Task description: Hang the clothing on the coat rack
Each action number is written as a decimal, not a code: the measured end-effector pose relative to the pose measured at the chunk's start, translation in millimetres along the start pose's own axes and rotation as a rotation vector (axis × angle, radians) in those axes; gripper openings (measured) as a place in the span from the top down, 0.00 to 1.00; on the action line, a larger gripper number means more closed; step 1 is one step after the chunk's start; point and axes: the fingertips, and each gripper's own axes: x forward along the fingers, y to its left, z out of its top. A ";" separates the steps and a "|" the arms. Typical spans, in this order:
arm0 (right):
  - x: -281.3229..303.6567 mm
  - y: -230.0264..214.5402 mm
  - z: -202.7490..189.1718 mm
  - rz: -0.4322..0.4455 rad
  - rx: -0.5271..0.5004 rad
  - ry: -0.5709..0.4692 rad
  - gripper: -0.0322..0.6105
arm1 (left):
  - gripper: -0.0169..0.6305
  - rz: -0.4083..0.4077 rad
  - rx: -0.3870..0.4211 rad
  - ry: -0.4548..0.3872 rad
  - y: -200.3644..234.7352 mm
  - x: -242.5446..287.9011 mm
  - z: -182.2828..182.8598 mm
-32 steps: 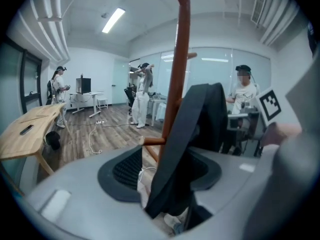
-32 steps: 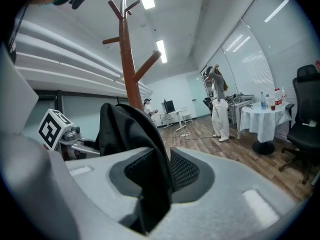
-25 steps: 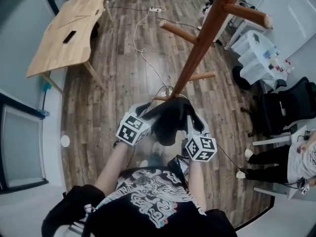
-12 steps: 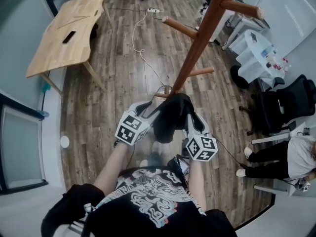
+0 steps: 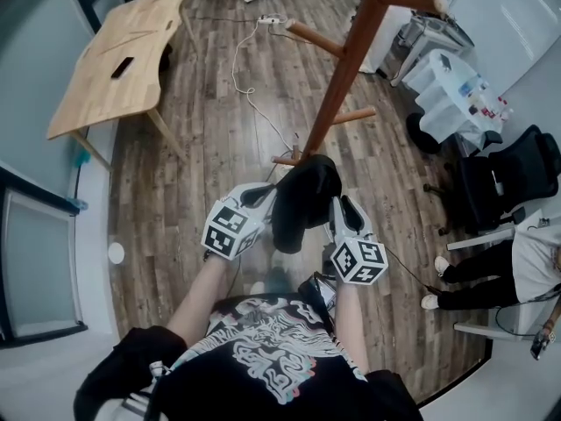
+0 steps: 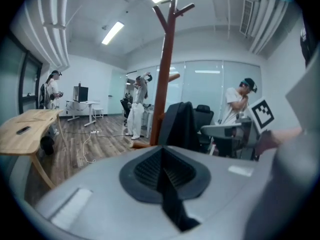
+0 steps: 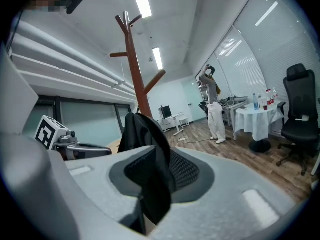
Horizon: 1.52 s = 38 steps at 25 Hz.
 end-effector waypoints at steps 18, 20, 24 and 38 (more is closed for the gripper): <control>-77.3 21.5 5.3 -0.008 -0.083 -0.077 0.95 | 0.99 -0.034 0.066 -0.148 -57.9 -32.1 21.6; -86.1 24.1 9.4 -0.016 -0.100 -0.092 0.95 | 0.99 -0.049 0.082 -0.161 -67.2 -38.6 22.8; -101.3 27.8 23.2 -0.034 -0.134 -0.132 0.95 | 0.99 -0.069 0.100 -0.191 -79.2 -50.5 29.1; -126.6 14.9 36.7 -0.010 -0.147 -0.162 0.95 | 0.99 0.011 0.113 -0.222 -102.6 -62.9 39.5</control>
